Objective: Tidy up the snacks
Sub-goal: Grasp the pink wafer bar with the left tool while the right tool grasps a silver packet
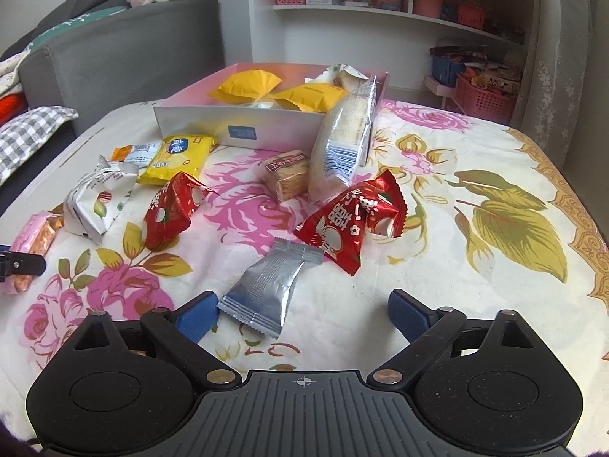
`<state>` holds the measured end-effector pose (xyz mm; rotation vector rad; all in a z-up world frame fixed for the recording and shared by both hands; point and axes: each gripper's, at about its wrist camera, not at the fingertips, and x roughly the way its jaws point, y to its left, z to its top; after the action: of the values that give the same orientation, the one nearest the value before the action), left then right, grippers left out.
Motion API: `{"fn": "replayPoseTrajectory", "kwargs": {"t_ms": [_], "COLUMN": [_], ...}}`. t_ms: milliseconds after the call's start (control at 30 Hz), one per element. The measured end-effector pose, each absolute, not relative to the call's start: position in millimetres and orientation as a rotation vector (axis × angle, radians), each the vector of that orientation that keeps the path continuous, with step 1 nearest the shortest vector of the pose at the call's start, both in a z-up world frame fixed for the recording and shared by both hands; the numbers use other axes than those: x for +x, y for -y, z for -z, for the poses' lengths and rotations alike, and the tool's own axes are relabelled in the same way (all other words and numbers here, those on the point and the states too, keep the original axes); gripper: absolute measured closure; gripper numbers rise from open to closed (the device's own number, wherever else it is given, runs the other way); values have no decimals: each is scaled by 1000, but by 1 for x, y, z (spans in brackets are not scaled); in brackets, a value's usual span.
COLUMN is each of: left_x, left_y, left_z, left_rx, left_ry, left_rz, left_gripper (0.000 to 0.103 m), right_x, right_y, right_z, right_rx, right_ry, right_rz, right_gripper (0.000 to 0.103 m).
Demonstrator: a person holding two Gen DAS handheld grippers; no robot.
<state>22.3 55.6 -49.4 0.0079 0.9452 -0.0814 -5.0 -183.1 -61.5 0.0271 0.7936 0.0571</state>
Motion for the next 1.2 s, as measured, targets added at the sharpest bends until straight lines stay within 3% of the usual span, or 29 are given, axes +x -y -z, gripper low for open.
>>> {"fn": "replayPoseTrajectory", "kwargs": {"t_ms": [533, 733, 900, 1200], "left_x": [28, 30, 30, 25], "left_y": [-52, -59, -64, -62], "left_z": [50, 48, 46, 37], "left_rx": [2, -43, -90, -124], "left_ry": [-940, -945, -960, -952], "left_rz": [106, 97, 92, 132], "left_gripper": [68, 72, 73, 74], "right_x": [1, -1, -3, -1], "right_y": [165, 160, 154, 161], "right_z": [60, 58, 54, 42], "right_rx": [2, -15, -26, 0], "right_ry": [-767, -748, -752, -748], "right_rz": [-137, -155, -201, -204], "right_gripper": [23, 44, 78, 81]}}
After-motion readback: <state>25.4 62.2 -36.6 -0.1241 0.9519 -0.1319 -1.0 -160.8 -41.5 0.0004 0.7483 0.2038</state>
